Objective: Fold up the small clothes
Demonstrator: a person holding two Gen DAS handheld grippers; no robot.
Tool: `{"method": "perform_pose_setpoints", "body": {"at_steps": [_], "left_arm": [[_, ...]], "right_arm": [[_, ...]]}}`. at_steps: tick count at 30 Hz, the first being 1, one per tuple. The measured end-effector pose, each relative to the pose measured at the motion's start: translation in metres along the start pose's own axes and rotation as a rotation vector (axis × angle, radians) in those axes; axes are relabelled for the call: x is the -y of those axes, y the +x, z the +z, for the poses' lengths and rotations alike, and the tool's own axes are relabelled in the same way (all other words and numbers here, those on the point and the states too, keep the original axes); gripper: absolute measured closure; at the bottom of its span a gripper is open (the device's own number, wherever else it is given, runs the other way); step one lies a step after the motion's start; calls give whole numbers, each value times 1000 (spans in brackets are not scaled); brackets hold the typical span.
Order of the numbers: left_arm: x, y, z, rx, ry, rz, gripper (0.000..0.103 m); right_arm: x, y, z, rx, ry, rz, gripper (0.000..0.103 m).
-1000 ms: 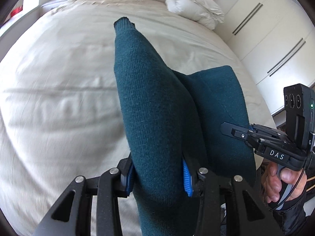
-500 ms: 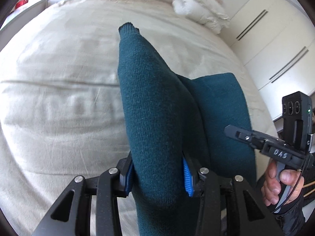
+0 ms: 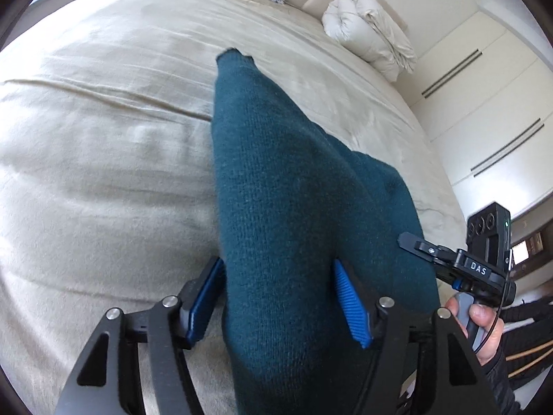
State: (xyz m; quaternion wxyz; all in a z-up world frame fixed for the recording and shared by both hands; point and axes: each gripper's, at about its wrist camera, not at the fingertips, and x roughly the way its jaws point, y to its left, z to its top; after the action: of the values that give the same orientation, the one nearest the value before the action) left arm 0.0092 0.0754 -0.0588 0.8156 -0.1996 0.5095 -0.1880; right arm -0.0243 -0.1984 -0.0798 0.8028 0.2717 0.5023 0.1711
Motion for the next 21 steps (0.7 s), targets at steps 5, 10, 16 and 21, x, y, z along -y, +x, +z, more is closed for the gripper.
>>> {"method": "perform_pose_setpoints", "body": {"at_steps": [5,10,16,21], "left_arm": [[8,-32,-3,93,47,99,36],[29,-65,-12,228,102,118,24],[61,-39,-30,205,238,138,16],[69,-31,-45,225,303,220,13]], "right_arm": [[7,-37,0,75,27,-64,62],[-16,-84,-6,145,16,147,60],[-34,-57,-25,47,-25,286,60],[0,-23,-49,-18,64,247,65]]}}
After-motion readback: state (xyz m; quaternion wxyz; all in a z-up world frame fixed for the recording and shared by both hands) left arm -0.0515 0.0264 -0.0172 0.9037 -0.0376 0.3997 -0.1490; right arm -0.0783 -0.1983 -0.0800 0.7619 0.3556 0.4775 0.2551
